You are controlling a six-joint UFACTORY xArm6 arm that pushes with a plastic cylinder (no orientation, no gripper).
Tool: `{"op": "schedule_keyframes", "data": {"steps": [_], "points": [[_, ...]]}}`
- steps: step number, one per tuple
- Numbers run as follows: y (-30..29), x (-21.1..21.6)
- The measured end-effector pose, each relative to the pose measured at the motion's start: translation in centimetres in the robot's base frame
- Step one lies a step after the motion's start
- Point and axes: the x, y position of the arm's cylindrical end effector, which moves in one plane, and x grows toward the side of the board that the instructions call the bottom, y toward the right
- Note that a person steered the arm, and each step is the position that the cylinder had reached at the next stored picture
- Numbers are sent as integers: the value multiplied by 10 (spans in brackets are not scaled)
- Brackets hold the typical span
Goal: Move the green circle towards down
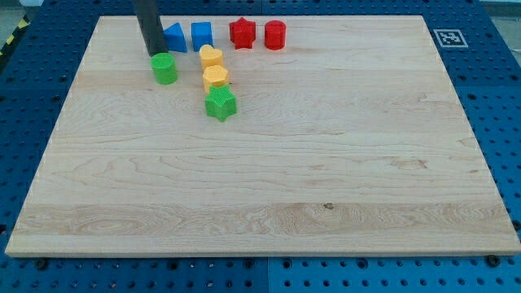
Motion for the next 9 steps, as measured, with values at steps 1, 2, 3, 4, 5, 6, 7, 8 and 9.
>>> {"op": "schedule_keyframes", "data": {"steps": [1,2,3,4,5,6,7,8,9], "points": [[8,15],[14,35],[20,56],[21,80],[21,108],[17,134],[-3,158],[-9,168],[-9,163]]}}
